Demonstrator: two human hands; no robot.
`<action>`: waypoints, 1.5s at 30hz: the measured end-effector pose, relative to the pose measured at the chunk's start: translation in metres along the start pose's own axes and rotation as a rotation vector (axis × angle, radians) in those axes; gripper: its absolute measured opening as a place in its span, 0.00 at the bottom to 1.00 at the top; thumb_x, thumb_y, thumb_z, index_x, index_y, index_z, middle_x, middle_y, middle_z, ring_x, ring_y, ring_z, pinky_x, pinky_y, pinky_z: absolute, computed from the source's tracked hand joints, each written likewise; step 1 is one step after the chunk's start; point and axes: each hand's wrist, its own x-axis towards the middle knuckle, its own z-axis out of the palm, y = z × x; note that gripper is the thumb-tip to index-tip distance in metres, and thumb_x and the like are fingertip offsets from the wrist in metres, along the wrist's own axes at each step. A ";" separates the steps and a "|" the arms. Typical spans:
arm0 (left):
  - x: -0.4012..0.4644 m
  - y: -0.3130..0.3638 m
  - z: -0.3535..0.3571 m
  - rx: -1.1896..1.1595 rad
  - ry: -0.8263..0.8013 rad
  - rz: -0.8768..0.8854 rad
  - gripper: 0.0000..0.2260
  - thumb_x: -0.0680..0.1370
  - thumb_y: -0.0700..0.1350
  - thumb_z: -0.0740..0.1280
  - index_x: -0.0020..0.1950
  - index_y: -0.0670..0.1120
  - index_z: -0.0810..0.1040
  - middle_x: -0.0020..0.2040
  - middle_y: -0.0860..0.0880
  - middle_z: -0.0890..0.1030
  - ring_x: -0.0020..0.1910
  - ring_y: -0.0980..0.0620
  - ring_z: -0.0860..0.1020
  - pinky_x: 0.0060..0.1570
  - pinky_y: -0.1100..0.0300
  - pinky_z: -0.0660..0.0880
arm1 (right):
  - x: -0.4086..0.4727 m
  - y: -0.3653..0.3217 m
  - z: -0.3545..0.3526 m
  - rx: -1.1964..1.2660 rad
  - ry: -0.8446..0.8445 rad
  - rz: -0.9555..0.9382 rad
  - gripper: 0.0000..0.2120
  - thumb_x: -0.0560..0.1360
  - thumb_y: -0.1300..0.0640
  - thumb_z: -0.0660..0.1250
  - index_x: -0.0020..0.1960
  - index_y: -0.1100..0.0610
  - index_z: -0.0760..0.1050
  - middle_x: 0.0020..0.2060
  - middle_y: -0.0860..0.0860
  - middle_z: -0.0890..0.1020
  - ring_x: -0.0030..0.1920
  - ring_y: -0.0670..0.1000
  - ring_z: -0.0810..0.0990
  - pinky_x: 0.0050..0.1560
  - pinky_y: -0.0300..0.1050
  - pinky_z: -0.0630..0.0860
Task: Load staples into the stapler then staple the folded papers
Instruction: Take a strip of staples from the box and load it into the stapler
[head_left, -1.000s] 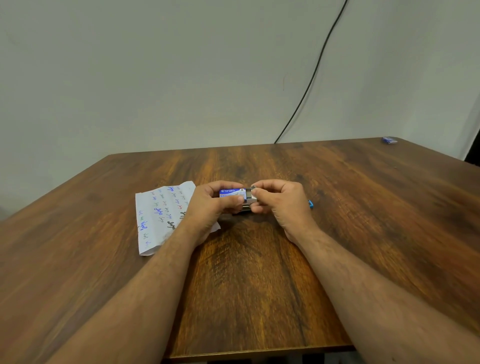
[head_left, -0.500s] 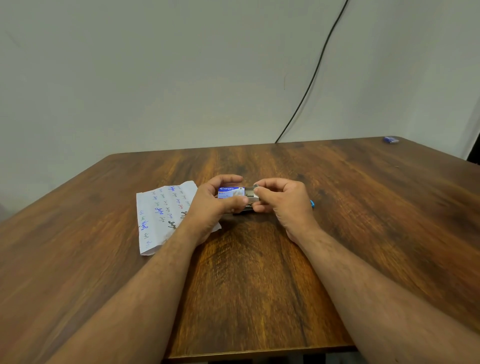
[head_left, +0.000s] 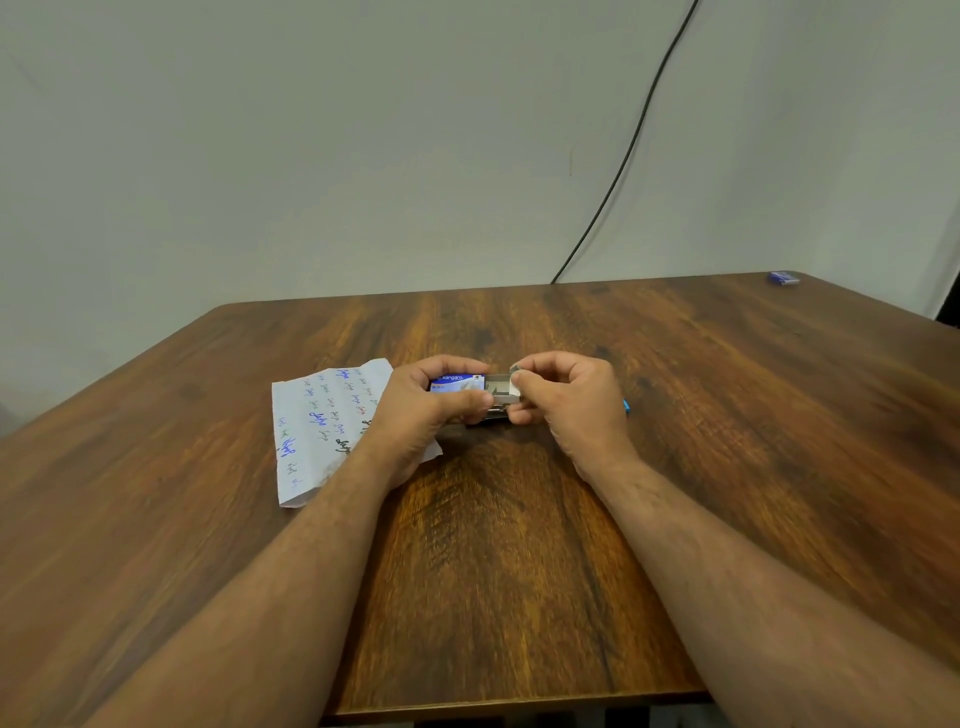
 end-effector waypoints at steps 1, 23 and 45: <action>0.000 -0.001 0.000 0.008 0.001 -0.003 0.16 0.65 0.43 0.81 0.51 0.47 0.87 0.56 0.40 0.84 0.52 0.45 0.84 0.45 0.57 0.81 | 0.000 0.001 0.000 -0.042 0.014 -0.035 0.05 0.76 0.61 0.73 0.44 0.51 0.84 0.36 0.50 0.87 0.31 0.50 0.86 0.32 0.42 0.83; 0.004 -0.002 -0.003 -0.037 -0.068 -0.084 0.19 0.61 0.45 0.82 0.51 0.45 0.87 0.53 0.40 0.85 0.49 0.42 0.84 0.44 0.57 0.82 | 0.003 -0.005 -0.003 -0.454 -0.069 -0.199 0.07 0.73 0.58 0.72 0.49 0.49 0.84 0.38 0.44 0.85 0.36 0.43 0.85 0.44 0.46 0.85; 0.000 0.003 -0.001 -0.067 -0.076 -0.069 0.15 0.65 0.39 0.79 0.52 0.44 0.86 0.54 0.36 0.84 0.49 0.44 0.83 0.42 0.60 0.81 | 0.000 -0.011 -0.005 -0.415 -0.125 -0.215 0.08 0.74 0.58 0.71 0.42 0.46 0.85 0.35 0.43 0.84 0.34 0.45 0.83 0.35 0.41 0.79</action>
